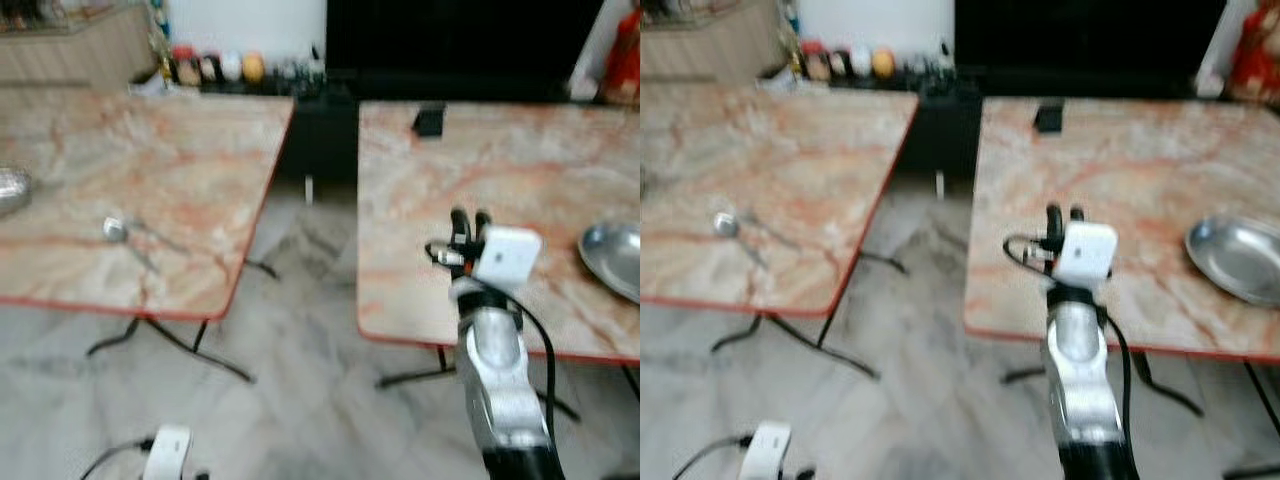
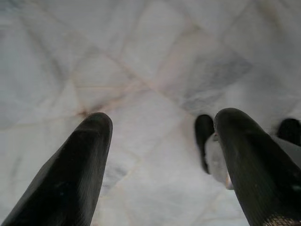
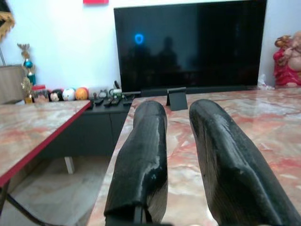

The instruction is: Setting the table

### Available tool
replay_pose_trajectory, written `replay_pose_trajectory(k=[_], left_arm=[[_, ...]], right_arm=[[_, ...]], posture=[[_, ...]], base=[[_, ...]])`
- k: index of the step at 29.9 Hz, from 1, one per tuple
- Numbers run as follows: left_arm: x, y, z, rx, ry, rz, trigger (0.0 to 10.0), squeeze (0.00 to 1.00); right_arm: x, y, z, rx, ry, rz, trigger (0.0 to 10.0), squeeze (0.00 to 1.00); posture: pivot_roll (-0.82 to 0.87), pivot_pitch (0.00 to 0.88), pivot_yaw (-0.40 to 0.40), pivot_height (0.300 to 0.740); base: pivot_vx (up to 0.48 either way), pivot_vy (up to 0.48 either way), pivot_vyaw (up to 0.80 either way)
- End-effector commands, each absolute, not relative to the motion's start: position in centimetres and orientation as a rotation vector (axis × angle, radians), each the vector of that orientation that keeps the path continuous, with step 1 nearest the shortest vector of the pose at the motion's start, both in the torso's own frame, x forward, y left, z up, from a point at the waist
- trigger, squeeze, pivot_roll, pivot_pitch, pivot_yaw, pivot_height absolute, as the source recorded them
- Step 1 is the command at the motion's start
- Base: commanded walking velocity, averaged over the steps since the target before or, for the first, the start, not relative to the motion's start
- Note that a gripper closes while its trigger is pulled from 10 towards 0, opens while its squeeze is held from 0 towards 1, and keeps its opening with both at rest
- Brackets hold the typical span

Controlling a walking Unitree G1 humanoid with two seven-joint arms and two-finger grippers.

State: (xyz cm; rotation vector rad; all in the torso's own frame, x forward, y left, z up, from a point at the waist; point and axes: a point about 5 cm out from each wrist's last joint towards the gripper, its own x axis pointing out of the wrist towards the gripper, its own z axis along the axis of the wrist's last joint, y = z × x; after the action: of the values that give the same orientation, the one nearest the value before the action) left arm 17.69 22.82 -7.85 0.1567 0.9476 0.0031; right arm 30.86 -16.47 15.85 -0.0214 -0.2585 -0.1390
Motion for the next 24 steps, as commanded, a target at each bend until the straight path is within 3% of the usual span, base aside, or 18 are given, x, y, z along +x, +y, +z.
replay_pose_trajectory(k=[1,15,24], left_arm=[[17.6,22.5,-8.0,0.151,0.956,-0.002,10.0,0.00],[18.2,24.0,-7.3,0.158,0.942,0.019,10.0,0.00],[18.5,22.2,-7.6,0.147,0.940,-0.002,10.0,0.00]], right_arm=[[30.7,-17.1,15.6,-0.026,-0.249,-0.162,10.0,0.00],[31.0,-16.9,15.9,-0.020,-0.258,-0.155,10.0,0.00],[31.2,-16.7,16.0,-0.017,-0.259,-0.147,10.0,0.00]], posture=[[0.00,0.000,0.012,0.731],[-0.01,0.000,0.016,0.731],[0.00,0.000,0.011,0.731]], base=[[0.000,0.405,0.00],[0.000,0.405,0.00],[0.000,0.405,0.00]])
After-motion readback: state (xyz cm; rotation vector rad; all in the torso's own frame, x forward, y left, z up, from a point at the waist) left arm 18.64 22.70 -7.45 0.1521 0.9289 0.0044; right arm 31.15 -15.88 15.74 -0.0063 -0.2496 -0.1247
